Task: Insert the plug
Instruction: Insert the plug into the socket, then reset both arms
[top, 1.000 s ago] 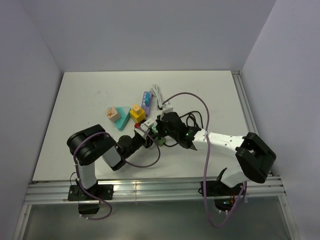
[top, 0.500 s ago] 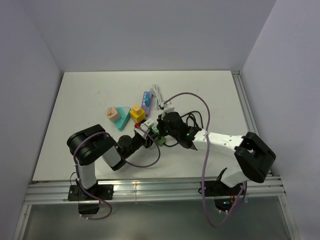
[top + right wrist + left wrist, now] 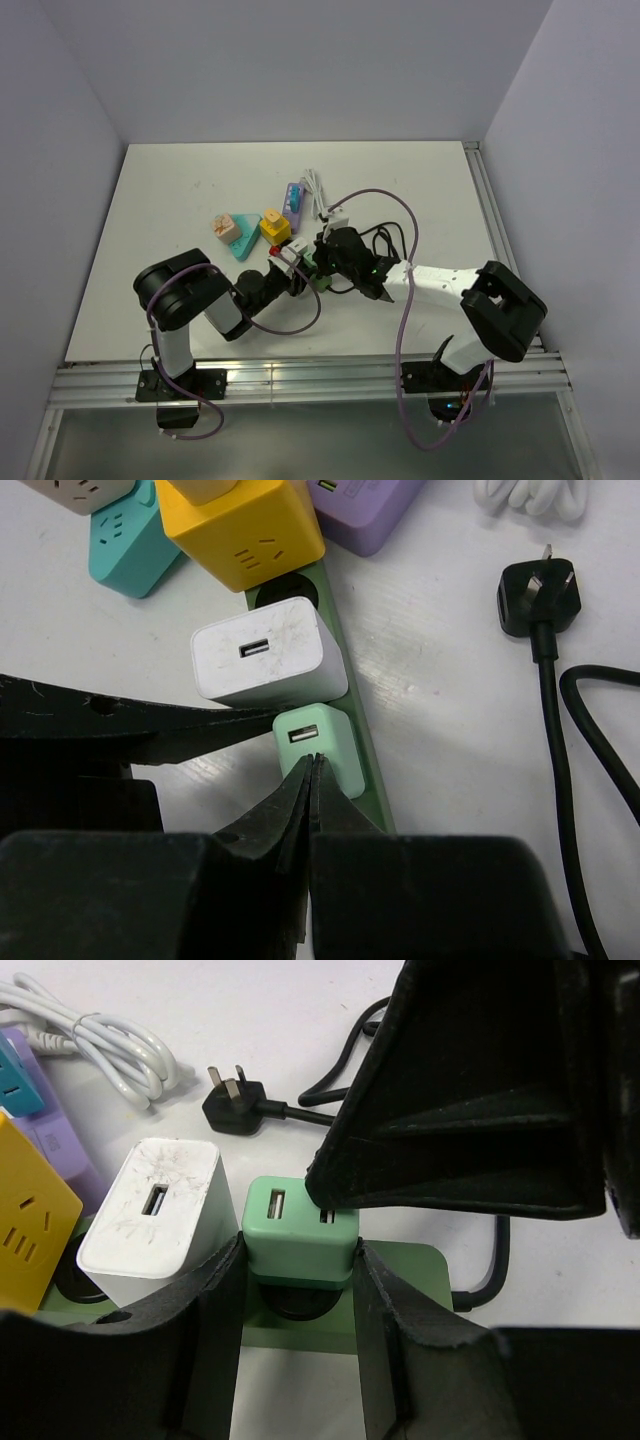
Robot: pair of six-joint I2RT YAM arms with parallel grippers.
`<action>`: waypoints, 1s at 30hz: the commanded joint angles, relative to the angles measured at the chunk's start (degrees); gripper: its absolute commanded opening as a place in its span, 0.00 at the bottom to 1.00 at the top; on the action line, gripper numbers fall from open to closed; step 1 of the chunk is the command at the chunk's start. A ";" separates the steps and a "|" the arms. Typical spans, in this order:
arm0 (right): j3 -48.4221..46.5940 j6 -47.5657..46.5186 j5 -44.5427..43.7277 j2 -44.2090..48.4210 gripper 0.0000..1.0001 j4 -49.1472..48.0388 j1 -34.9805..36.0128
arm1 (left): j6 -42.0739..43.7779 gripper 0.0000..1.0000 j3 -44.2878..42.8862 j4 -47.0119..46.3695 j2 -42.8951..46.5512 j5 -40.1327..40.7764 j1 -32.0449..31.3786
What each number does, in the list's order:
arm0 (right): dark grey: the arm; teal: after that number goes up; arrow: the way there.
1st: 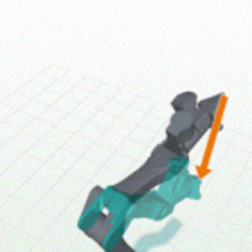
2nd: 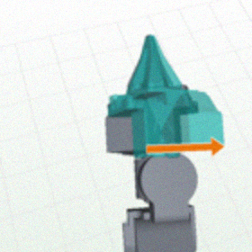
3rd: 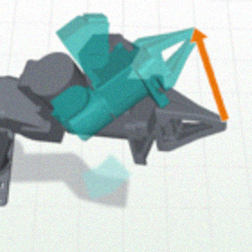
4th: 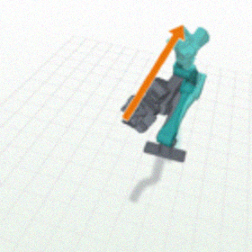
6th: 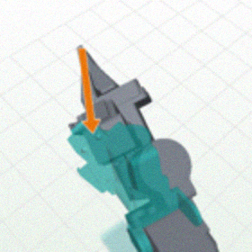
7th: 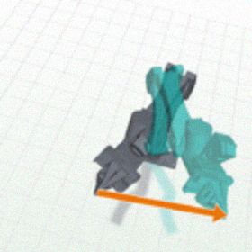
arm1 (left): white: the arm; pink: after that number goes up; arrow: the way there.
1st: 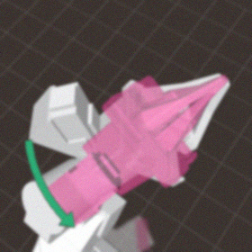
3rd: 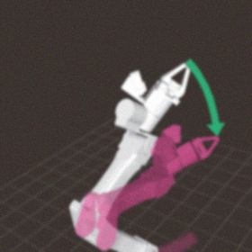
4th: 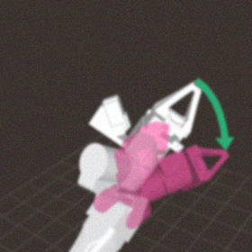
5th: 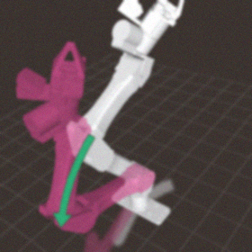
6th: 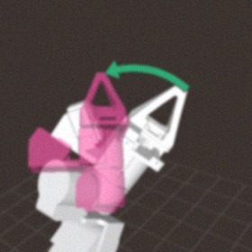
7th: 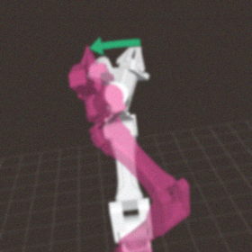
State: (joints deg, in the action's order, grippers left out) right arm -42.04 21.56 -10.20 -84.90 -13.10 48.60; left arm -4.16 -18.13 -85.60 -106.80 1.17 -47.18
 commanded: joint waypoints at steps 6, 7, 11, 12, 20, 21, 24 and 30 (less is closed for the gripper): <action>-2.96 -0.91 -0.96 2.63 0.00 3.35 -0.26 | -0.06 0.63 1.08 -14.51 1.60 1.91 0.68; -2.96 -0.99 -0.97 2.72 0.00 3.35 -0.26 | 0.03 0.67 1.17 -13.90 1.95 1.99 0.68; -2.52 -0.64 -1.05 3.87 0.00 3.52 -0.17 | 0.03 0.81 1.26 -12.40 4.58 2.52 0.60; -2.43 -0.64 -1.14 4.04 0.00 3.52 -0.17 | 0.12 0.83 1.34 -11.96 5.11 2.96 0.68; -0.24 0.06 -2.55 8.26 0.00 3.35 -0.17 | -1.02 0.91 4.06 -7.04 13.09 1.73 0.60; 0.20 0.15 -3.07 8.70 0.00 3.43 -0.17 | -1.20 0.95 4.76 -4.77 14.16 1.56 0.68; 1.52 0.76 -4.39 11.42 0.05 2.38 -0.08 | -2.25 0.98 5.74 -0.11 19.43 1.12 0.68; 9.76 1.55 -7.73 18.00 0.53 -2.53 -0.17 | -6.29 0.99 9.08 15.26 34.36 8.04 0.68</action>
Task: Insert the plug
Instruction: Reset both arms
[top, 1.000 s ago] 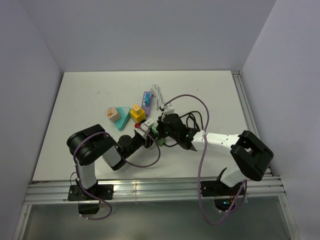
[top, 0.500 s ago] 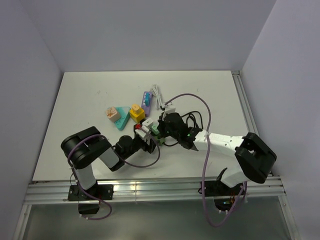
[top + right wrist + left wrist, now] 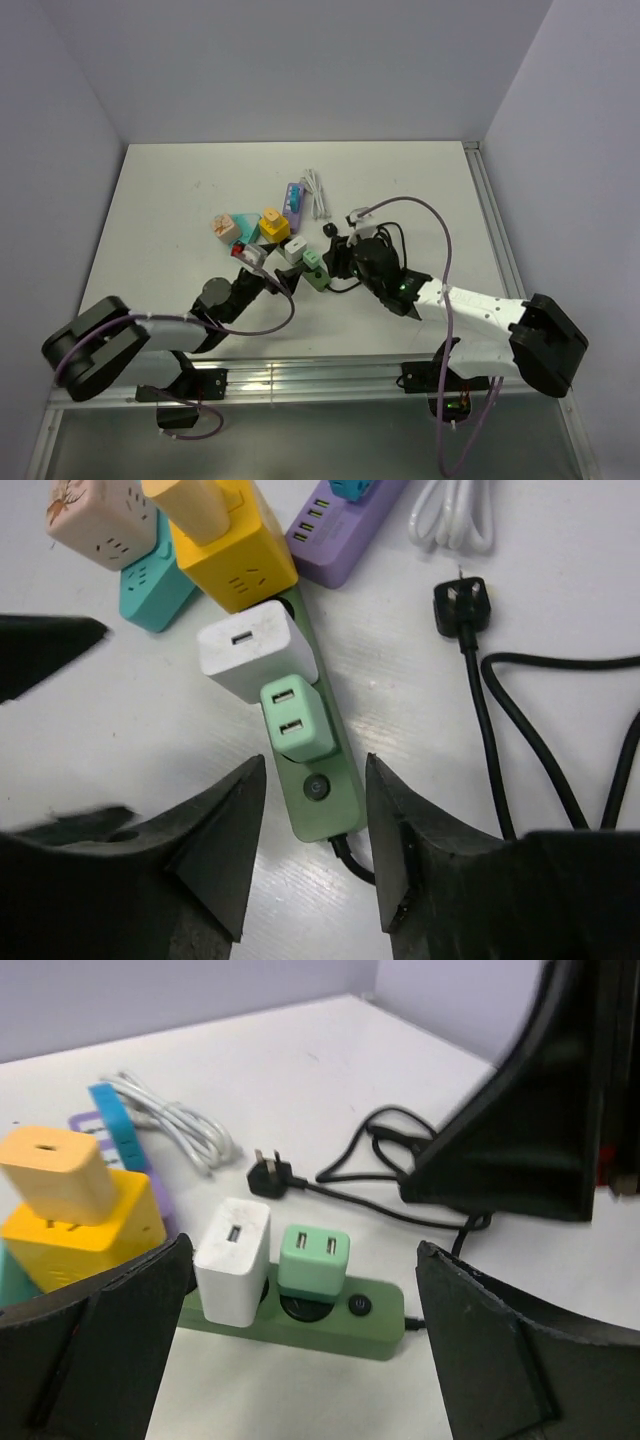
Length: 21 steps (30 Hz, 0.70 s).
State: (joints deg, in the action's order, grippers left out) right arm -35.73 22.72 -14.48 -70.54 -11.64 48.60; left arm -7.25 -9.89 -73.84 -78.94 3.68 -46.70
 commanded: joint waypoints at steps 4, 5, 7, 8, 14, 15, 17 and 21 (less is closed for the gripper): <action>9.96 0.39 -3.71 9.62 0.61 -8.65 0.09 | -9.87 1.00 0.75 20.73 22.28 12.65 0.12; 11.28 0.74 -5.02 10.94 0.68 -9.27 0.27 | -10.85 1.00 0.92 26.50 25.03 13.71 0.20; 15.15 1.53 -6.08 15.51 0.69 -10.76 0.62 | -14.26 1.00 2.32 30.06 32.92 16.17 0.20; 16.38 1.97 -6.52 17.35 0.70 -10.86 0.71 | -15.42 0.99 3.29 31.47 35.32 16.62 0.20; 23.67 6.02 -8.98 30.18 0.72 -7.44 1.15 | -26.41 1.00 8.40 38.66 48.34 19.95 0.12; 24.29 6.98 -9.51 32.29 0.72 -6.56 1.23 | -28.07 1.00 7.09 44.60 49.22 20.48 0.20; 25.17 8.04 -10.13 38.07 0.72 -2.79 1.23 | -30.45 1.00 5.50 50.43 51.24 23.03 0.12; 27.72 11.46 -9.34 47.24 0.72 3.10 1.24 | -37.21 0.99 4.61 57.93 52.39 25.67 0.20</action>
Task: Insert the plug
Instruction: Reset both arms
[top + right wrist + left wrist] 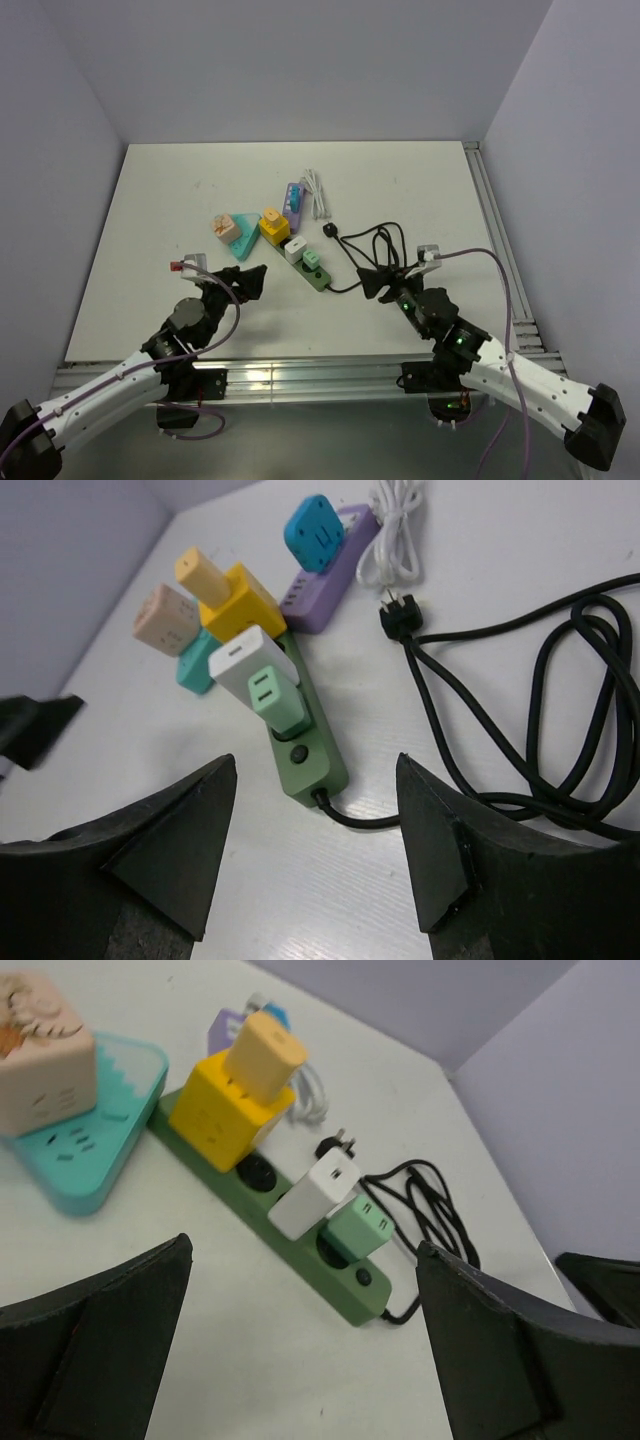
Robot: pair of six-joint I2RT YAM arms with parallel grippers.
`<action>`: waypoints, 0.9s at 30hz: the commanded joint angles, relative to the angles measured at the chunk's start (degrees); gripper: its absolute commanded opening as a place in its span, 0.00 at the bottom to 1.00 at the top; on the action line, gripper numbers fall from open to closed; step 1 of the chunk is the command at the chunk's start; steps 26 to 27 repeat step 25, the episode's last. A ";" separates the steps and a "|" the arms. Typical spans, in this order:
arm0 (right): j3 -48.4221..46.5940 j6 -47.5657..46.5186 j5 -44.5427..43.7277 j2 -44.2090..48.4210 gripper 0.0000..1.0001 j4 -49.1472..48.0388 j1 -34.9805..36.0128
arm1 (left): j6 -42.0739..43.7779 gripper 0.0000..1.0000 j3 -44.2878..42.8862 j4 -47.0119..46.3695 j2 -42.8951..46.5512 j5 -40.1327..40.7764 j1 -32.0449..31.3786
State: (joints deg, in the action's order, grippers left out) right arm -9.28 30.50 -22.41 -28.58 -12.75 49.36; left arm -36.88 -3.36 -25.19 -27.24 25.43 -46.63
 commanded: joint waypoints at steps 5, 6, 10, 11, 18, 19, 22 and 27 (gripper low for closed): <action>2.69 6.58 2.37 12.57 0.72 10.98 0.38 | -11.28 0.99 0.19 10.25 -0.26 3.23 0.14; 3.03 7.37 2.55 14.15 0.72 11.87 0.38 | -12.24 1.00 0.54 10.42 -0.44 2.53 0.14; 3.83 8.34 4.31 16.88 0.72 14.33 0.47 | -13.48 0.99 0.37 11.48 -0.70 1.64 0.14; 3.83 8.52 4.31 17.15 0.72 14.68 0.47 | -13.65 0.99 -0.07 12.70 -0.62 1.99 0.05; 3.65 8.79 3.43 17.33 0.72 15.39 0.38 | -13.30 0.99 -1.48 16.92 0.96 3.57 0.14; 3.74 8.79 3.34 17.24 0.72 15.04 0.38 | -13.30 0.99 -1.48 17.02 1.66 3.57 0.14; 3.39 9.05 2.82 15.84 0.72 15.30 0.30 | -13.30 1.00 -0.95 17.37 3.24 3.57 0.14; 2.86 9.05 2.12 14.52 0.72 15.13 0.47 | -13.21 1.00 -0.78 18.07 4.48 3.22 0.14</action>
